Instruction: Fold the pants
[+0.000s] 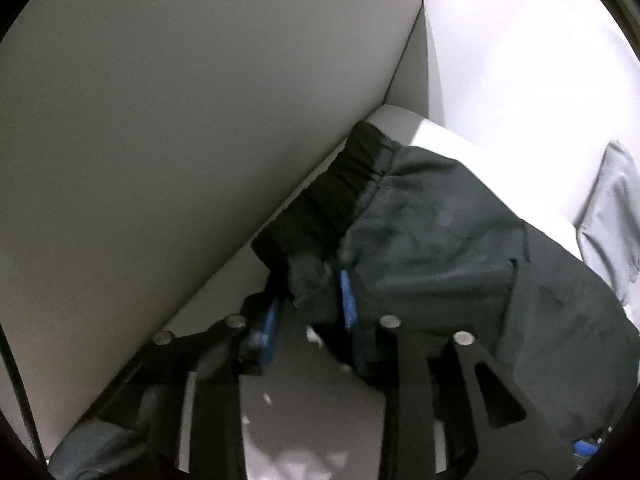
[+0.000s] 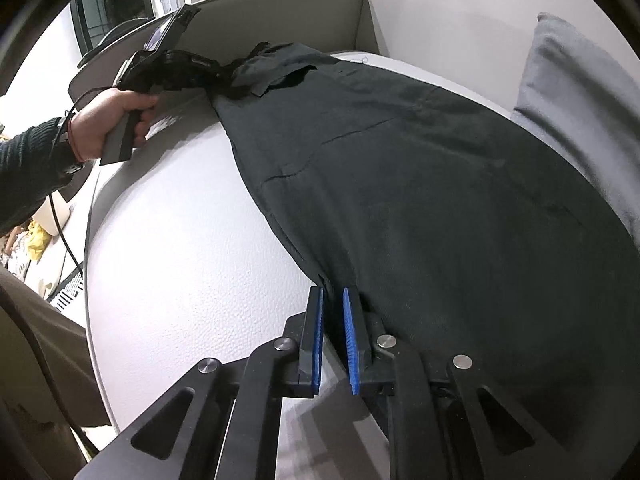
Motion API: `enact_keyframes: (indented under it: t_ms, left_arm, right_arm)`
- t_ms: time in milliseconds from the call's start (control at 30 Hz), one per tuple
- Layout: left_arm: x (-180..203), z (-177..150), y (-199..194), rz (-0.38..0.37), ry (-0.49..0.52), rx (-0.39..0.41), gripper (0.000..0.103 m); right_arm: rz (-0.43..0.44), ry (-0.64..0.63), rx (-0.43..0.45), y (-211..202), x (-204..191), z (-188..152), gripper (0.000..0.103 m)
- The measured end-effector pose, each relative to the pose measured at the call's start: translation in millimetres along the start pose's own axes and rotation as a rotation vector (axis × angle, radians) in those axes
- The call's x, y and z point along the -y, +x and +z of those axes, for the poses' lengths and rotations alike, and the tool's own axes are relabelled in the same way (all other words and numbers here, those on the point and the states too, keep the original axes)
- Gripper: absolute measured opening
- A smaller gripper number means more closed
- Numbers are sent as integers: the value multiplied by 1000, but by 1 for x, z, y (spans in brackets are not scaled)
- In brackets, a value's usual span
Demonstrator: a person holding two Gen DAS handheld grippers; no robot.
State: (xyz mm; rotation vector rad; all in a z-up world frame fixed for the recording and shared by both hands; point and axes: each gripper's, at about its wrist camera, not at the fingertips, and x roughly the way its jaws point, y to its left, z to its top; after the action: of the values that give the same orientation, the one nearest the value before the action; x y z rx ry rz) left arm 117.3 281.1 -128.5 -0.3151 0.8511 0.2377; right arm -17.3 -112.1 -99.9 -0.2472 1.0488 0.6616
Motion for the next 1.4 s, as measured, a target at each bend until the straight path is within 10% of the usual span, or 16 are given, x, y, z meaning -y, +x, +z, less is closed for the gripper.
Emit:
enact_keyframes:
  t_ms: [200,267,300,733,867,1167,1400]
  left_arm:
    - [6,-6,-66,-47,18,177,53]
    - [17,-1,-59,-116,125,176,33]
    - [20,4,-44,-120,177,125,1]
    - [-1,19,6,0,265,-43,0]
    - [28,52,-26,-49,331,123,0]
    - [65,92,76,36,391,-20,0]
    - [51,88,103,21,388,-45,1]
  right_arm:
    - [118,117,75,-22,11,23,21]
    - [120,147,84,-16,14,32,21]
    - [116,164,78,-9,15,36,21]
    - [170,359,31,32,43,34,7]
    - [200,358,110,-4,47,65,7]
    - [-58,529,89,47,154,149,7]
    - [-94,572,44,86,183,139,5]
